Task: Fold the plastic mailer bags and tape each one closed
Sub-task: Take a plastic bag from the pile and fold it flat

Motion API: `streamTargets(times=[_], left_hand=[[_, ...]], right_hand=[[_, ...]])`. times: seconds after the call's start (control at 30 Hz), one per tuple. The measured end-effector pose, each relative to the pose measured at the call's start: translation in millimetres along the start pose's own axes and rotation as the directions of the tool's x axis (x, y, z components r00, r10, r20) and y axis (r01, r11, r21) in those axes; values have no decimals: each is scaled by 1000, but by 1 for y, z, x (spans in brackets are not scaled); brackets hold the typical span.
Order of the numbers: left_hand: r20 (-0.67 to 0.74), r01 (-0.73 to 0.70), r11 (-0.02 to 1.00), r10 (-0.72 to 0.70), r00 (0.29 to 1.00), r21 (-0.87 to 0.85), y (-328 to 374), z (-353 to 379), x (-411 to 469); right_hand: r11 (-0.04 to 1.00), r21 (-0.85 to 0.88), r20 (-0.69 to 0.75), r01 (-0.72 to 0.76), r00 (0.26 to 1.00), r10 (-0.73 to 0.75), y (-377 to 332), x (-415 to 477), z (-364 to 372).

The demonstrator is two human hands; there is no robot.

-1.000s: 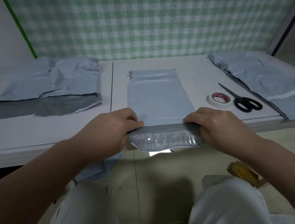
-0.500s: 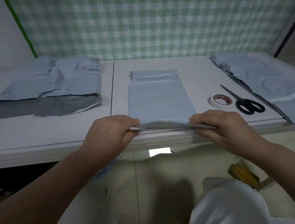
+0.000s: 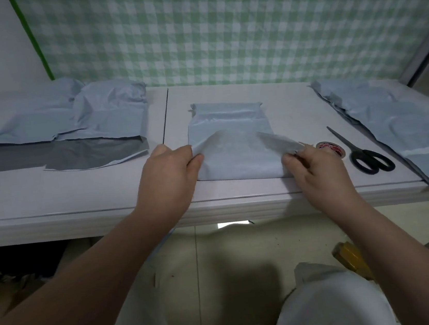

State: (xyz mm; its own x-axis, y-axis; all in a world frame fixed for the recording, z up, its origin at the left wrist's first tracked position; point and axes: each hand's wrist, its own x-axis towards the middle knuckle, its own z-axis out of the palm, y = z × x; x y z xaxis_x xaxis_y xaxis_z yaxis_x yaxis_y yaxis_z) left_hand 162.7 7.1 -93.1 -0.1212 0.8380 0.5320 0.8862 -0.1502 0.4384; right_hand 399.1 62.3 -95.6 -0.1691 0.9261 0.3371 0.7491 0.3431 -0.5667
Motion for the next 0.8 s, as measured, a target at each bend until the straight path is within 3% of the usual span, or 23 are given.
streamTargets(times=[0.2,0.43,0.8], left_hand=[[37,97,994,-99,994,56,3,6,11],[82,109,978,-125,989,177,-1,14,13],[83,137,962,-161,984,238,1,13,12]], right_hand=[[984,-174,-63,-41,998,30,-12,5,8],[948,-315,-145,-46,989,0,-17,7,17],[901,-427,-74,-80,996,54,-27,16,16]])
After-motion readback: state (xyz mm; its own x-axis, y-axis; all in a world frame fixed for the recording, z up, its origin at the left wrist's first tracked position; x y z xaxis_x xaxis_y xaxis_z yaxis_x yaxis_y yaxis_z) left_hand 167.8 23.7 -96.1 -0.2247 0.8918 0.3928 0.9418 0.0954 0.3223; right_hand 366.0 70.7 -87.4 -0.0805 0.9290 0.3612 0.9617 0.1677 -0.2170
